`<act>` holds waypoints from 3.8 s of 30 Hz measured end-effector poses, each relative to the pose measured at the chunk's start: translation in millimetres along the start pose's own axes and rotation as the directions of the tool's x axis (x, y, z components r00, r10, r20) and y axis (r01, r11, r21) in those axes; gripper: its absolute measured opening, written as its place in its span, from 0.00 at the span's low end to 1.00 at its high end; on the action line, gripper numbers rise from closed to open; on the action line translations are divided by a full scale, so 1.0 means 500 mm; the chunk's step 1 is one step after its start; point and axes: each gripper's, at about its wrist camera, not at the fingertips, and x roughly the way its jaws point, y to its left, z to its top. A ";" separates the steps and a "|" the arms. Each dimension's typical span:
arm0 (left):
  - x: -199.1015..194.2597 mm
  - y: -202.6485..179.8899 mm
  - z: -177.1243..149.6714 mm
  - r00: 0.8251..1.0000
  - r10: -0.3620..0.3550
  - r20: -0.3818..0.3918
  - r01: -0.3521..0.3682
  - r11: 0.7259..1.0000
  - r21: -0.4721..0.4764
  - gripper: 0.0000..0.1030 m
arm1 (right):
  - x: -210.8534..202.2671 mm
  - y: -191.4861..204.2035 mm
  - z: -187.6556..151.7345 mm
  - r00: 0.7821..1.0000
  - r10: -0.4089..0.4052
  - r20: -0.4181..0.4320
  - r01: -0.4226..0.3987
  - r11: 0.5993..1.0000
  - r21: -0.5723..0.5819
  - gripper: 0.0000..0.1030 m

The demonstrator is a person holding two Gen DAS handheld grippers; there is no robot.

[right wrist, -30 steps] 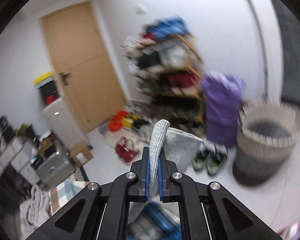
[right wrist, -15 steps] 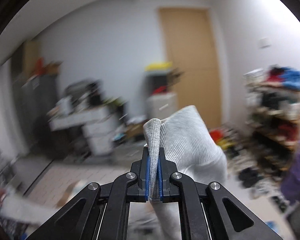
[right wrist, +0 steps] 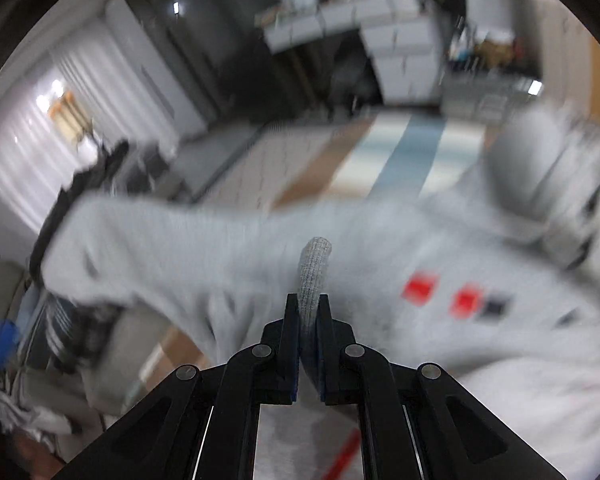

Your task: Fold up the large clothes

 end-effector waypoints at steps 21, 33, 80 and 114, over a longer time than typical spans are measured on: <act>-0.009 0.002 -0.014 1.000 0.026 -0.014 -0.026 0.999 0.021 0.99 | -0.325 -0.414 -0.223 0.990 -0.075 0.118 -0.012 0.797 0.604 1.00; 0.022 0.024 -0.025 0.985 0.072 -0.154 -0.070 0.997 0.019 0.99 | -0.486 -0.324 -0.303 0.959 0.038 0.279 -0.198 0.795 0.573 0.99; 0.085 0.560 0.012 0.946 -0.283 -0.161 0.054 0.624 -0.780 0.20 | -0.450 0.248 -0.468 0.763 0.011 0.647 0.097 0.986 -0.132 1.00; 0.016 0.367 0.327 0.979 -0.203 -0.033 0.139 0.769 -0.625 0.04 | -0.571 0.157 -0.475 0.703 -0.036 0.711 0.059 0.998 -0.008 1.00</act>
